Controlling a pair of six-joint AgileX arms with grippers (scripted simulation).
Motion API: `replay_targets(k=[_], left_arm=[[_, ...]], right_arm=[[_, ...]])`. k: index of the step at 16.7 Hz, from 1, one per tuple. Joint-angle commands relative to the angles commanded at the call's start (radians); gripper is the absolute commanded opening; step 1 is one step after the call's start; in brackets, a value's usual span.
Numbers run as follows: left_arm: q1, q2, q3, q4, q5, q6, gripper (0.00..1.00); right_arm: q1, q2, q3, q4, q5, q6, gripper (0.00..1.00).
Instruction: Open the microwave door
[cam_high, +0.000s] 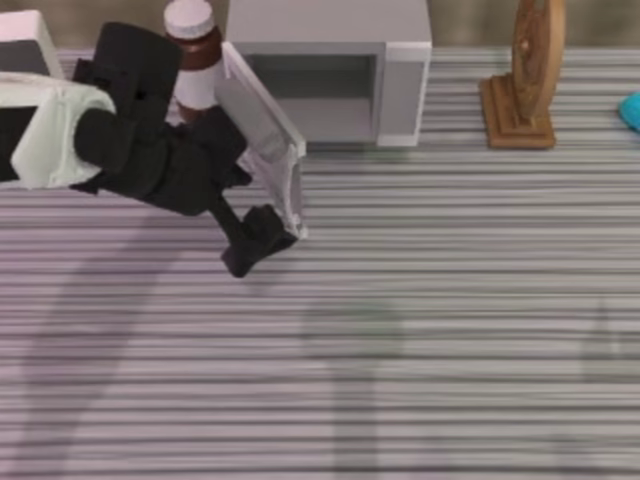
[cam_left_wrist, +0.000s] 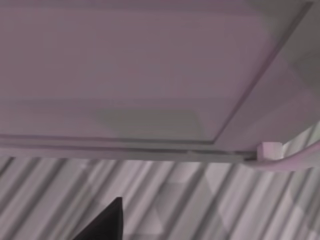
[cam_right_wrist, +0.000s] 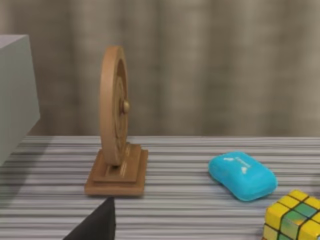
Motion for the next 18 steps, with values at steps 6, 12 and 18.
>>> replay_targets(k=[6, 12, 18], left_arm=[[-0.013, -0.106, -0.033, -0.063, -0.019, -0.021, 1.0], [-0.032, -0.245, -0.072, -0.151, -0.03, -0.051, 1.0], [-0.037, -0.223, -0.037, -0.181, -0.058, -0.081, 1.0]], right_arm=[[0.0, 0.0, 0.0, 0.0, 0.0, 0.0, 1.0], [0.0, 0.0, 0.0, 0.0, 0.0, 0.0, 1.0], [0.0, 0.0, 0.0, 0.0, 0.0, 0.0, 1.0]])
